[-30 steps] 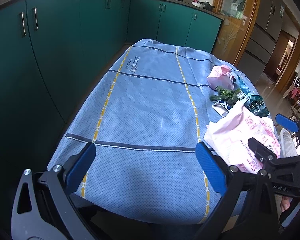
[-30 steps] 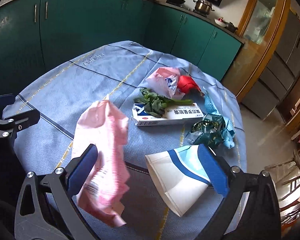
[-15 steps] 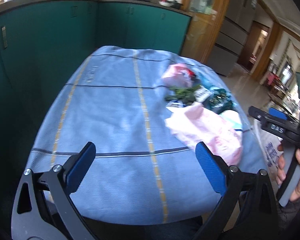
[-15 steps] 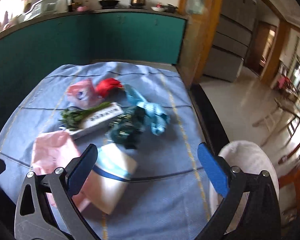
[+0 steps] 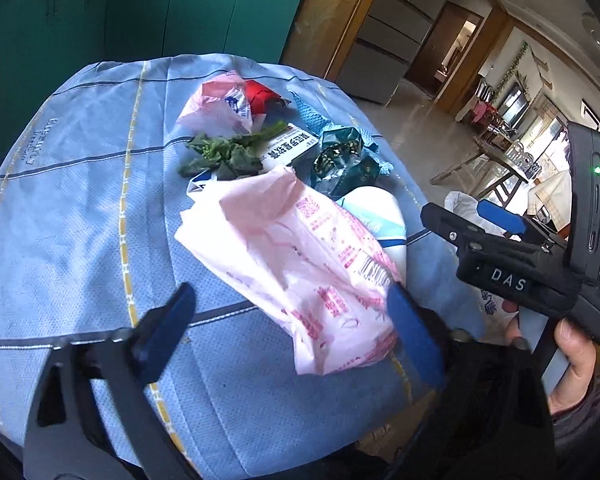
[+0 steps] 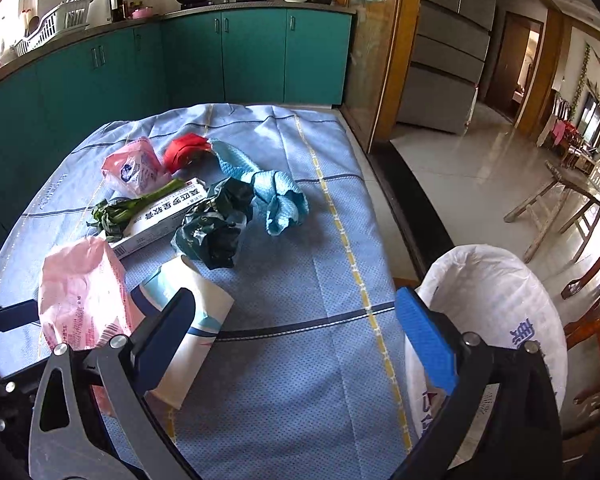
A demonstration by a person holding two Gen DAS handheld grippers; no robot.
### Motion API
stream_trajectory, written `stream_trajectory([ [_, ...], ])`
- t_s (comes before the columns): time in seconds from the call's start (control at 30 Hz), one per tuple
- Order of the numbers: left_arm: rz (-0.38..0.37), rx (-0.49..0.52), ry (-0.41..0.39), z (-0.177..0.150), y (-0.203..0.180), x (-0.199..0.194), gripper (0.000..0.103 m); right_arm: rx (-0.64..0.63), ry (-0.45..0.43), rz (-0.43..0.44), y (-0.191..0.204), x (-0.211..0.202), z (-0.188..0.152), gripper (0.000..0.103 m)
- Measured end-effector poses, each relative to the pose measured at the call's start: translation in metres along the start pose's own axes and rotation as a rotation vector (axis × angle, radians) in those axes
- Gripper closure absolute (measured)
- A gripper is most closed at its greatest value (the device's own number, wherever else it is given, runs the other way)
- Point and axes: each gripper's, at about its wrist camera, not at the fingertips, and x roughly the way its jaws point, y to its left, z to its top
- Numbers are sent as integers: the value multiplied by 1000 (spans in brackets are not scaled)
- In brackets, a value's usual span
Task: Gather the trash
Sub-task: 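Grasp the pink wrapper with the left gripper while the right gripper grasps the paper cup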
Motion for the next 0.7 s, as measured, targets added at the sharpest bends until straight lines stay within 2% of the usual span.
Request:
stream_trajectory([
  [0.07, -13, 3, 17, 0, 3, 4, 45, -5, 9, 13, 2, 3, -1, 5],
  [0.1, -28, -12, 18, 0, 6, 4, 52, -7, 12, 22, 3, 4, -1, 5],
  [0.13, -43, -26, 22, -1, 9, 4, 64, -7, 17, 35, 4, 6, -2, 5],
  [0.17, -68, -41, 24, -1, 13, 3, 71, -4, 20, 45, 5, 7, -2, 5],
  [0.2, -72, -48, 17, -1, 16, 1, 73, 2, 27, 67, 6, 9, -2, 5],
  [0.27, -26, -44, -10, -3, 21, -5, 85, 12, 38, 103, 10, 13, -2, 5],
  [0.4, 25, -69, -52, -3, 39, -23, 85, 8, 71, 180, 23, 22, -5, 5],
  [0.53, 87, -86, -96, -4, 52, -41, 85, 1, 117, 211, 36, 35, -10, 5],
  [0.67, 137, -62, -127, -5, 51, -54, 85, 36, 148, 280, 43, 45, -13, 5],
  [0.7, 144, -59, -132, -4, 51, -55, 85, 43, 154, 292, 44, 46, -14, 9],
])
